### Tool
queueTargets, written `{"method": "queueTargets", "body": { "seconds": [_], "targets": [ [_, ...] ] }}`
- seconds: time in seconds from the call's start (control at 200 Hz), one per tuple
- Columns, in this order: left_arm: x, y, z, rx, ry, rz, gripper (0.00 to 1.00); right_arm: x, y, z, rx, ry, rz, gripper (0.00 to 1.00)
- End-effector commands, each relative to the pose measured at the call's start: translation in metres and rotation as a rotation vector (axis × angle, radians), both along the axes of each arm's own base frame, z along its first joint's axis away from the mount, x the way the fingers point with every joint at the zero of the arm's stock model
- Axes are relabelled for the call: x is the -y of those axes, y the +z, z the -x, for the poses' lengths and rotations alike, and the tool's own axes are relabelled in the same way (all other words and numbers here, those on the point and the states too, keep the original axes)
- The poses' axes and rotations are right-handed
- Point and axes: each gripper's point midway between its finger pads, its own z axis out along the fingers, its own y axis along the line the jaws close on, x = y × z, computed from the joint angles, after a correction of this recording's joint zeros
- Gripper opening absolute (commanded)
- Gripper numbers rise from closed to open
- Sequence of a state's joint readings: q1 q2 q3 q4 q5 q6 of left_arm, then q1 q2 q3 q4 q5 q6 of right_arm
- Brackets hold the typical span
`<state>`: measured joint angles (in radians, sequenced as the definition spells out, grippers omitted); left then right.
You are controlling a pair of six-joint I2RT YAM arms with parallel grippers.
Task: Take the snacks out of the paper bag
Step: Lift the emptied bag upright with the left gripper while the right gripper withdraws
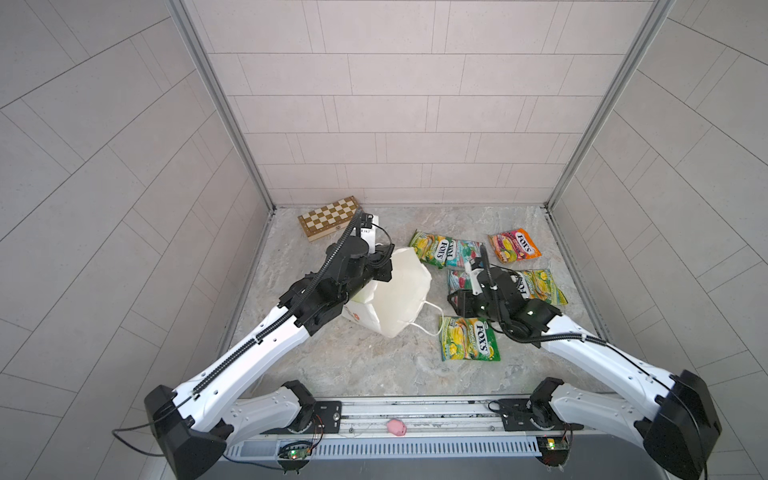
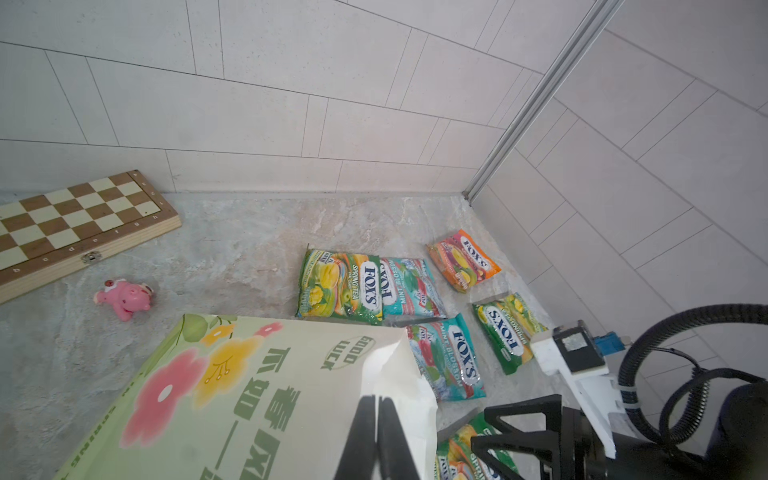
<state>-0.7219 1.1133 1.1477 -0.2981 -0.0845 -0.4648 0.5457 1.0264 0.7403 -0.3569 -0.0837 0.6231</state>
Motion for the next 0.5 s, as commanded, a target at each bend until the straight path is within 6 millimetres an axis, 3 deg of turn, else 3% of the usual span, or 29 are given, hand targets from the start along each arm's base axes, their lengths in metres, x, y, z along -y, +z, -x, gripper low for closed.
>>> {"method": "queueTargets", "body": {
  "seconds": [0.0,0.18,0.36,0.495],
  "targets": [
    [0.013,0.032,-0.002,-0.009,-0.013,0.169,0.00,0.052,0.000,0.005,-0.024,-0.125,0.118,0.54],
    [0.033,0.044,-0.001,-0.065,-0.070,0.294,0.00,0.093,0.009,0.013,-0.017,-0.208,0.171,0.54],
    [0.041,0.062,0.003,-0.078,-0.107,0.411,0.00,0.101,0.009,0.017,-0.020,-0.222,0.196,0.54],
    [0.039,0.053,-0.001,-0.109,-0.085,0.428,0.00,0.103,0.009,0.019,-0.022,-0.224,0.206,0.54]
  ]
}}
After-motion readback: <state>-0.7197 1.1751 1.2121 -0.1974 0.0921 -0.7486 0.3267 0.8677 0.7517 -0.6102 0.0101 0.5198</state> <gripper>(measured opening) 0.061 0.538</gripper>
